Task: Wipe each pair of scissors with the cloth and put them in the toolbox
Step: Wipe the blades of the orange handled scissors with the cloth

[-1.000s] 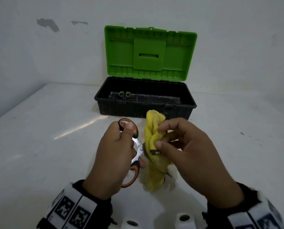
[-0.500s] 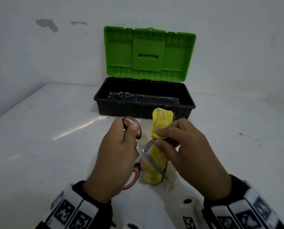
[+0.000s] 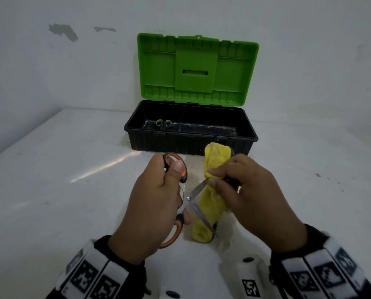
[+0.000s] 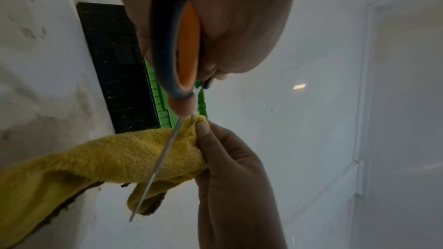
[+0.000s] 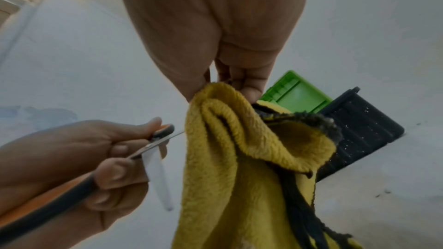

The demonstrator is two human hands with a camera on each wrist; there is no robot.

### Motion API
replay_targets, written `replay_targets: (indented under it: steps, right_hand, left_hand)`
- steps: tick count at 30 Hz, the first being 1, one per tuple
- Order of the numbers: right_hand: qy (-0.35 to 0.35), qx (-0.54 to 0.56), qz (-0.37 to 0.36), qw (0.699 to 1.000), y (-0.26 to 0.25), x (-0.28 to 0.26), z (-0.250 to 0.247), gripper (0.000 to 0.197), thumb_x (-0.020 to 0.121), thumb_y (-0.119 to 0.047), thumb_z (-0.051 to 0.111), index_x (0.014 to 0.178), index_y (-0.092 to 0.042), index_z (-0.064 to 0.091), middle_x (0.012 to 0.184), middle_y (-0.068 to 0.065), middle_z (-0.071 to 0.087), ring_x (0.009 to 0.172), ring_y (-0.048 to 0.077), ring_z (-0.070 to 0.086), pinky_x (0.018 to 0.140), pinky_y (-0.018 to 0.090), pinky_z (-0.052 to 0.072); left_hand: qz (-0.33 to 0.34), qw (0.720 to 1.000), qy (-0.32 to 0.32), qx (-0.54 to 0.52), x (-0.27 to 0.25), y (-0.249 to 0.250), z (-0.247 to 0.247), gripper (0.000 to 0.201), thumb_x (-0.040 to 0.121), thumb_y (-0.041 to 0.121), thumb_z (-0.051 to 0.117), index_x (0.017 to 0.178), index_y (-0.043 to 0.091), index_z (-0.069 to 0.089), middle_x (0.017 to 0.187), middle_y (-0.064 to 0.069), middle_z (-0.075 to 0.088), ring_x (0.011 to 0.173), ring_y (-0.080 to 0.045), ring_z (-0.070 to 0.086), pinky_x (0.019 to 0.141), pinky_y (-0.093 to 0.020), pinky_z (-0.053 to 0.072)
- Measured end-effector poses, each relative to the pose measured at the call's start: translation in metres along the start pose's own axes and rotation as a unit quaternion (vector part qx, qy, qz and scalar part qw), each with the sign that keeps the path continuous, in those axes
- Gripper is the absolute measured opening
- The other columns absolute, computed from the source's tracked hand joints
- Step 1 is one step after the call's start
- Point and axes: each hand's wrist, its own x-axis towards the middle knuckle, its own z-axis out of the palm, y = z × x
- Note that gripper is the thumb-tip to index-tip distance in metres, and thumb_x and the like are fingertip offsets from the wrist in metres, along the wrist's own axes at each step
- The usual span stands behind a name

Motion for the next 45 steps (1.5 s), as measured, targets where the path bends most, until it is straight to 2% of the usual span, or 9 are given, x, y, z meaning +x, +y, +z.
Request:
replay_targets:
  steps: [3,8,12,20,25,33,38,42,45]
  right_hand:
    - [0.005,0.007,-0.003,1.000,-0.004,-0.003,0.000,0.013,0.084,-0.017,0.074,0.096,-0.021,0.074,0.087,-0.011,0.059,0.078,0.000,0.055,0.070,0.010,0.044]
    - [-0.042,-0.014,-0.049,0.998,-0.026,-0.014,0.010,0.013,0.088,-0.022,0.067,0.099,-0.021,0.073,0.089,-0.012,0.056,0.080,0.001,0.053,0.069,0.012,0.046]
    - [-0.010,-0.014,-0.030,0.999,-0.007,-0.006,0.007,0.010,0.085,-0.018,0.071,0.096,-0.019,0.074,0.087,-0.012,0.056,0.078,-0.002,0.052,0.071,0.006,0.041]
    - [0.014,0.030,0.106,0.994,0.044,0.001,-0.026,0.017,0.087,-0.016,0.071,0.093,-0.031,0.072,0.092,-0.010,0.065,0.084,0.001,0.059,0.068,0.006,0.042]
    - [0.031,0.123,0.111,0.986,0.047,0.008,-0.040,0.015,0.089,-0.013,0.067,0.095,-0.025,0.074,0.103,-0.008,0.069,0.093,0.005,0.064,0.074,0.009,0.046]
    - [-0.101,0.267,-0.001,0.958,0.008,0.017,-0.041,0.013,0.086,-0.016,0.067,0.095,-0.012,0.075,0.109,-0.001,0.067,0.101,0.013,0.065,0.081,0.019,0.050]
    - [-0.190,0.283,-0.043,0.939,0.013,0.010,-0.045,0.009,0.081,-0.005,0.072,0.088,-0.010,0.076,0.104,0.005,0.065,0.096,0.027,0.063,0.079,0.032,0.052]
    - [-0.181,0.279,-0.035,0.943,0.015,0.004,-0.046,0.011,0.082,-0.016,0.068,0.072,-0.012,0.069,0.088,0.002,0.067,0.084,0.026,0.064,0.077,0.026,0.048]
    - [-0.138,0.226,-0.033,0.964,0.011,0.003,-0.041,0.024,0.087,-0.028,0.068,0.067,-0.016,0.060,0.075,0.001,0.067,0.072,0.020,0.065,0.069,0.026,0.050]
  left_hand:
    - [-0.008,1.000,0.002,0.003,0.001,-0.002,0.001,0.034,0.101,0.041,0.039,0.093,0.010,0.052,0.063,-0.013,0.041,0.055,-0.037,0.057,0.039,-0.018,0.044]
    - [0.034,0.999,-0.008,0.037,0.002,-0.001,0.002,0.036,0.099,0.042,0.037,0.095,0.008,0.049,0.050,0.009,0.050,0.035,-0.012,0.052,0.039,-0.024,0.049]
    - [0.053,0.997,-0.022,0.052,-0.002,0.001,0.001,0.035,0.097,0.043,0.037,0.092,0.011,0.049,0.049,0.006,0.049,0.036,-0.013,0.054,0.040,-0.028,0.049]
    - [-0.032,0.997,-0.065,0.007,-0.003,-0.001,-0.010,0.033,0.100,0.041,0.040,0.088,0.013,0.054,0.061,-0.012,0.039,0.055,-0.030,0.048,0.042,-0.021,0.046]
    - [-0.057,0.993,-0.098,-0.015,0.001,-0.001,-0.010,0.033,0.101,0.043,0.040,0.083,0.020,0.056,0.061,-0.016,0.046,0.053,-0.034,0.054,0.045,-0.026,0.049]
    - [-0.086,0.989,-0.097,-0.066,0.008,-0.007,-0.002,0.035,0.103,0.037,0.041,0.093,0.005,0.053,0.049,-0.004,0.034,0.048,-0.032,0.047,0.043,-0.029,0.048]
    - [-0.059,0.990,-0.094,-0.084,0.010,-0.005,-0.008,0.029,0.105,0.026,0.041,0.096,0.010,0.064,0.062,-0.028,0.043,0.055,-0.034,0.044,0.043,-0.035,0.051]
    - [-0.018,0.996,-0.077,-0.048,0.010,-0.010,-0.009,0.031,0.104,0.035,0.040,0.101,0.019,0.065,0.051,0.010,0.050,0.049,-0.012,0.049,0.049,-0.029,0.052]
    - [0.024,0.998,-0.065,-0.004,0.012,-0.016,-0.007,0.028,0.102,0.044,0.041,0.105,0.033,0.066,0.080,0.003,0.071,0.075,-0.025,0.068,0.072,-0.042,0.061]
